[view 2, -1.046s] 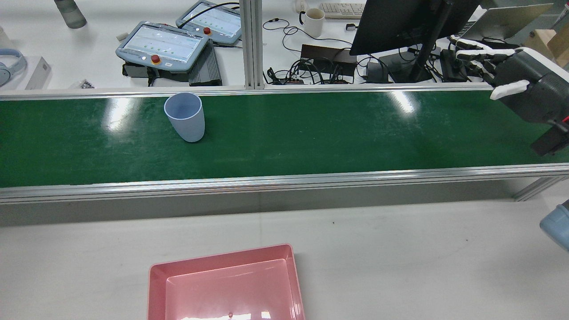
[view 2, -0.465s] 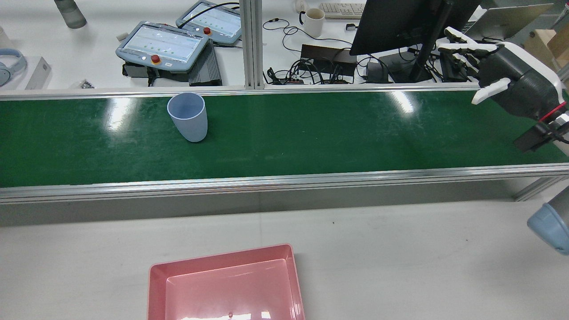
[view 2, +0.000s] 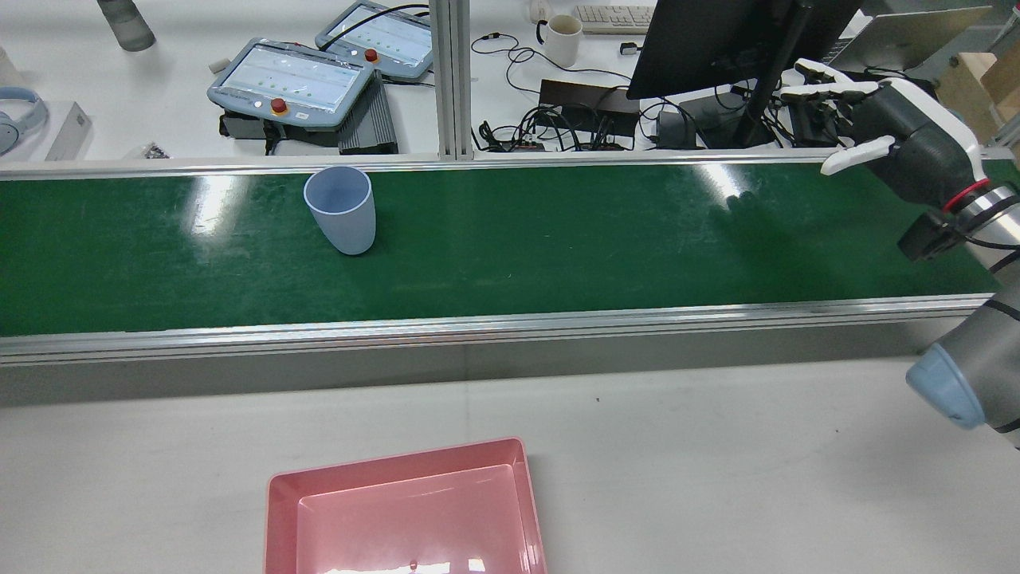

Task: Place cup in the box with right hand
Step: 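Swing the right hand down over the belt toward the cup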

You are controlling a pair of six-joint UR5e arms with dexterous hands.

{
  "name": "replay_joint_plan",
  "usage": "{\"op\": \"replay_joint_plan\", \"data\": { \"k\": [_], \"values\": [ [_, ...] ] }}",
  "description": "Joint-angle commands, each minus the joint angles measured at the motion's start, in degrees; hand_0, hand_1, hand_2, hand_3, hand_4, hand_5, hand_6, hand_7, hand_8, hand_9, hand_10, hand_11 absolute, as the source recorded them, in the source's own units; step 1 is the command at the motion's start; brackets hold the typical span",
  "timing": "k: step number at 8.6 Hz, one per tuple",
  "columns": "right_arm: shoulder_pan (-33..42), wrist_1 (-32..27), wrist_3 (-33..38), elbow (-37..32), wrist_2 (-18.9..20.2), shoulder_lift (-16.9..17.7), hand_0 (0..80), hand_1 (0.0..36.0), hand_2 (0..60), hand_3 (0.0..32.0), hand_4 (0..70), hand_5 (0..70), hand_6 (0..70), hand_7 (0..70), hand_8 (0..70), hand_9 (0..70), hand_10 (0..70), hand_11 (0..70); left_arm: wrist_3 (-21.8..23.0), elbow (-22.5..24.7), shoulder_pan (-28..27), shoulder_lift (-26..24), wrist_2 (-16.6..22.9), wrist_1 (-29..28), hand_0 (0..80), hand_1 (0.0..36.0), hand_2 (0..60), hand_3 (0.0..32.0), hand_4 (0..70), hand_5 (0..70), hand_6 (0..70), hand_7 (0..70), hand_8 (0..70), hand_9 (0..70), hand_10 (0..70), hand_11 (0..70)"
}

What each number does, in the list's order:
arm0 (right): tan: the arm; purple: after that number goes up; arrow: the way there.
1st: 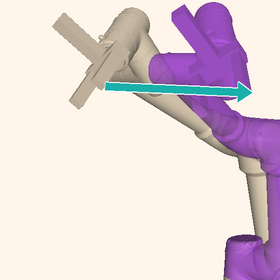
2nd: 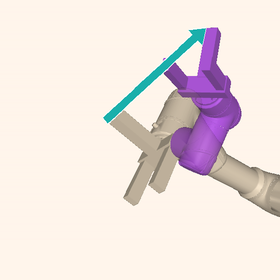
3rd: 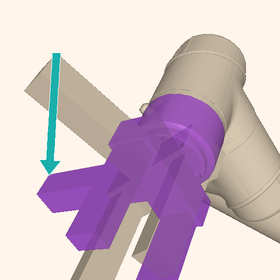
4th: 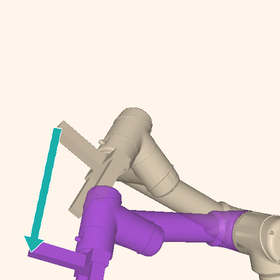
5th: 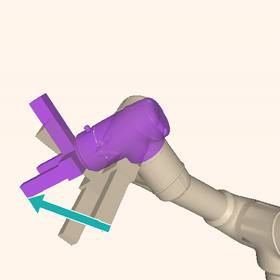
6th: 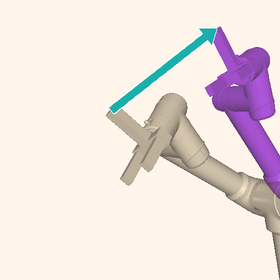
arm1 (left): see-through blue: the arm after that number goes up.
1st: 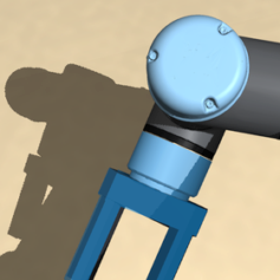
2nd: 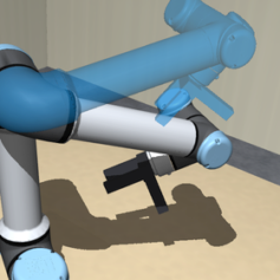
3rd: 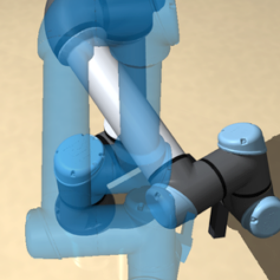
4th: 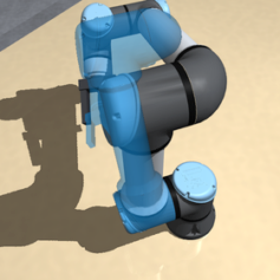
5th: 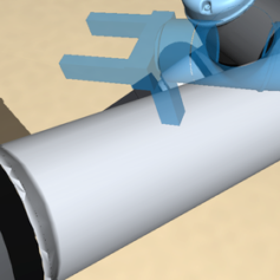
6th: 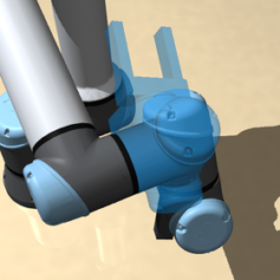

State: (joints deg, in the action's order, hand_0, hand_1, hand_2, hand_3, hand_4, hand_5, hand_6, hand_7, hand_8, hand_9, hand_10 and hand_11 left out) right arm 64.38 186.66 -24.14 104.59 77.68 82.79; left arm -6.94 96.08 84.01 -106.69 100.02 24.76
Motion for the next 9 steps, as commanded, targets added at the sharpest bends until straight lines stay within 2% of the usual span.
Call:
{"op": "replay_joint_plan", "data": {
  "k": [1, 2, 3, 4, 5, 6, 7, 9],
  "values": [
    [-3.8, 14.66, 1.89, 6.66, -4.53, -3.43, 57.4, 17.1, 0.8, 1.6, 27.3, 6.4, 4.6, 20.9, 1.2, 3.8, 3.1, 6.6, 0.0, 0.07, 0.01, -0.01, 0.0, 0.03, 0.0, 0.0, 0.0, 0.0, 0.0, 0.0, 0.0, 0.0, 0.0, 0.0, 0.0, 0.0],
    [-6.0, 17.13, 3.55, 7.9, -6.38, -3.51, 57.0, 16.4, 0.0, 2.6, 25.7, 6.4, 4.3, 19.2, 1.8, 4.1, 3.0, 6.3, 0.0, 0.07, 0.01, -0.01, 0.0, 0.03, 0.0, 0.0, 0.0, 0.0, 0.0, 0.0, 0.0, 0.0, 0.0, 0.0, 0.0, 0.0],
    [-8.02, 16.64, 5.14, 7.91, -10.57, -3.6, 57.6, 17.2, 0.2, 2.6, 25.6, 6.4, 4.3, 19.3, 1.3, 3.6, 2.7, 6.0, 0.0, 0.07, 0.01, -0.01, 0.0, 0.03, 0.0, 0.0, 0.0, 0.0, 0.0, 0.0, 0.0, 0.0, 0.0, 0.0, 0.0, 0.0],
    [-9.78, 14.89, 5.33, 7.91, -15.14, -4.21, 57.0, 18.1, 3.1, 2.2, 24.5, 6.5, 4.5, 20.4, 1.5, 3.9, 2.8, 6.1, 0.0, 0.07, 0.01, -0.01, 0.0, 0.03, 0.0, 0.0, 0.0, 0.0, 0.0, 0.0, 0.0, 0.0, 0.0, 0.0, 0.0, 0.0],
    [-11.71, 12.18, 4.98, 6.95, -16.06, -4.13, 56.4, 17.6, 2.8, 1.6, 23.7, 6.5, 4.4, 19.1, 1.7, 3.9, 3.3, 6.8, 0.0, 0.07, 0.01, -0.01, 0.0, 0.12, 0.0, 0.0, 0.0, 0.0, 0.0, 0.0, 0.0, 0.0, 0.0, 0.0, 0.0, 0.0],
    [-12.95, 12.06, 5.06, 5.81, -16.07, -4.13, 56.2, 15.7, 0.0, 1.0, 22.7, 6.5, 3.8, 14.8, 2.3, 3.7, 4.0, 7.8, 0.0, 0.07, 0.1, -0.01, 0.0, 0.03, 0.0, 0.0, 0.0, 0.0, 0.0, 0.0, 0.0, 0.0, 0.0, 0.0, 0.0, 0.0],
    [-13.83, 12.15, 5.15, 5.98, -15.98, -3.7, 55.2, 14.1, 0.0, 1.2, 21.8, 6.2, 3.4, 12.3, 2.4, 3.5, 4.2, 8.0, 0.0, 0.16, 0.1, -0.1, 0.0, 0.12, 0.0, 0.0, 0.0, 0.0, 0.0, 0.0, 0.0, 0.0, 0.0, 0.0, 0.0, 0.0],
    [-13.5, 12.67, 5.41, 6.59, -15.71, -3.43, 55.7, 15.0, 0.0, 3.4, 21.3, 6.3, 3.1, 12.6, 2.0, 3.2, 3.3, 6.8, 0.0, 0.08, 0.1, -0.1, 0.0, 0.12, 0.0, 0.0, 0.0, 0.0, 0.0, 0.0, 0.0, 0.0, 0.0, 0.0, 0.0, 0.0]
  ]
}}
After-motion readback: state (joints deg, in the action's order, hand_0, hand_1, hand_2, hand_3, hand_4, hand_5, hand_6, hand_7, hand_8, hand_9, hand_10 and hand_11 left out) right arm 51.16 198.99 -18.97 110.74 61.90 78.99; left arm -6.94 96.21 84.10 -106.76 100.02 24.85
